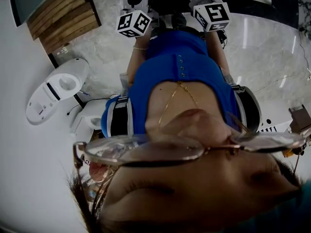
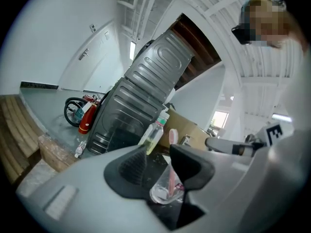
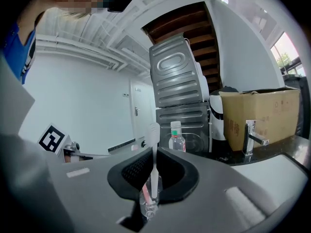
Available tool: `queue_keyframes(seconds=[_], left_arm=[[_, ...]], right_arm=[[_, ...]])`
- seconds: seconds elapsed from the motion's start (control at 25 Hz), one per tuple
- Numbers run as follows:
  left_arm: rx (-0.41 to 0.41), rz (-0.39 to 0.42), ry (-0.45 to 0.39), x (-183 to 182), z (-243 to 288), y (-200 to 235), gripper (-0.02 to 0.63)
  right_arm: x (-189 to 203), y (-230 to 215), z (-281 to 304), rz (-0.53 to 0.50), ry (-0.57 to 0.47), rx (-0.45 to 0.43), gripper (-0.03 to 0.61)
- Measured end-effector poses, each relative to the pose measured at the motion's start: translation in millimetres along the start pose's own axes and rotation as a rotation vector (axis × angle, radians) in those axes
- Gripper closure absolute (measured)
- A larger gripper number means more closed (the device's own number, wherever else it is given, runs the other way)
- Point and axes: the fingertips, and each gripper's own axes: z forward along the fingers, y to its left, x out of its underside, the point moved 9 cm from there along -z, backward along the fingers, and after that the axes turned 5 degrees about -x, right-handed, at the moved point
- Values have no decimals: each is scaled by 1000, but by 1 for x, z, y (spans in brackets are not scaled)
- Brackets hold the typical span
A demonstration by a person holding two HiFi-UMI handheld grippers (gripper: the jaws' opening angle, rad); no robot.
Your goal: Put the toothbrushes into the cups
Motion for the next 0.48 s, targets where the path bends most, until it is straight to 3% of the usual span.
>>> queue_keyframes(seconds=[0.48], left_arm=[[-72, -17, -33, -8, -23, 12, 468]], right_arm=[[16, 3, 20, 23, 49, -41, 557]])
